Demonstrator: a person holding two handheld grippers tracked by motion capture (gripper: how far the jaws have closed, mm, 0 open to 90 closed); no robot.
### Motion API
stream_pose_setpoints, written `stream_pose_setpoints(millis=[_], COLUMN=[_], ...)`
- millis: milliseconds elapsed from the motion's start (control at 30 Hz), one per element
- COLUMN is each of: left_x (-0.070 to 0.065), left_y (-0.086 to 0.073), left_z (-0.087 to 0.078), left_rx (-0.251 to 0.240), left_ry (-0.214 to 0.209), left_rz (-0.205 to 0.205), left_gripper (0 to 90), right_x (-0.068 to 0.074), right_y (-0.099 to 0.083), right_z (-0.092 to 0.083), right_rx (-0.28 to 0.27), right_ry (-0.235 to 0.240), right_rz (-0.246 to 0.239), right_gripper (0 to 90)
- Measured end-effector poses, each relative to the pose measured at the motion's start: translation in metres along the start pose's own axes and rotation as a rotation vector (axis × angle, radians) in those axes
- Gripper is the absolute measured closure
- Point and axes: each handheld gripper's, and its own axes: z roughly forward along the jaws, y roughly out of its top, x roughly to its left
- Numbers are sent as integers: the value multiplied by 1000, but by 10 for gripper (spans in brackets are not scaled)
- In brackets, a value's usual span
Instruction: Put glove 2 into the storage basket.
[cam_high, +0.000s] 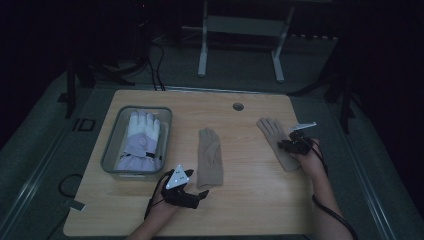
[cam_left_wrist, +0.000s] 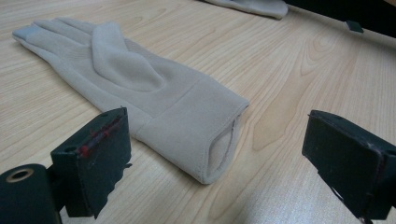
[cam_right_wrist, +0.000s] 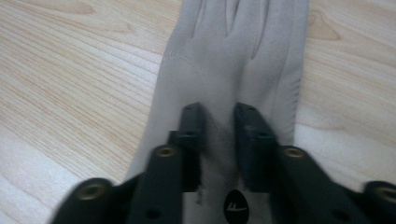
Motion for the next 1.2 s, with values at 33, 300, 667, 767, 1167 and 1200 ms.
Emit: stream_pose_setpoints(millis=[33, 300, 667, 767, 1167, 1200], left_x=[0, 0, 0, 0, -1, -1], left_y=[0, 0, 0, 0, 0, 0], left_z=[0, 0, 0, 0, -1, -1], left_rx=[1, -1, -2, -2, -8, -6], left_ry=[1, 2, 5, 4, 4, 4], left_rz=[0, 0, -2, -1, 12, 13], left_gripper=[83, 83, 83, 83, 83, 83], right_x=[2, 16, 54, 66, 110, 111], right_y=[1, -1, 12, 13, -2, -4], right_z=[0, -8, -46, -56, -65, -63], right_rx=[4, -48, -137, -153, -187, -186], right_ry=[-14, -57, -92, -94, -94, -84], right_rz=[0, 142, 228, 257, 319, 333], right_gripper=[794, 827, 828, 827, 826, 826])
